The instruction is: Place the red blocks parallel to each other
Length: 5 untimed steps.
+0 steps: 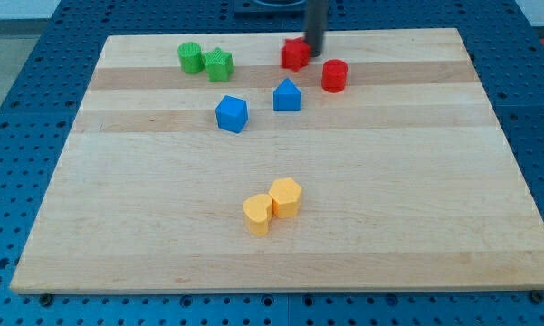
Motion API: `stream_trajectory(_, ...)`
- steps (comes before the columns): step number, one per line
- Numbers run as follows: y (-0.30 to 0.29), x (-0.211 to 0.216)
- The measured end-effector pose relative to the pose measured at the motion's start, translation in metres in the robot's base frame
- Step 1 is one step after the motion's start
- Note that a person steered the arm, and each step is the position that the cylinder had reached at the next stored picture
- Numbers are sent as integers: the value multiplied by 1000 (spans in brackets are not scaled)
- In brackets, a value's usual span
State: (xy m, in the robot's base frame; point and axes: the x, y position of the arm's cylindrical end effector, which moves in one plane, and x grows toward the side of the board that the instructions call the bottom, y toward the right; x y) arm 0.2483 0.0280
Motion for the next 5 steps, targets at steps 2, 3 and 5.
stream_trajectory(2, -14, -4)
stream_trajectory(3, 7, -13)
stream_trajectory(5, 154, -1)
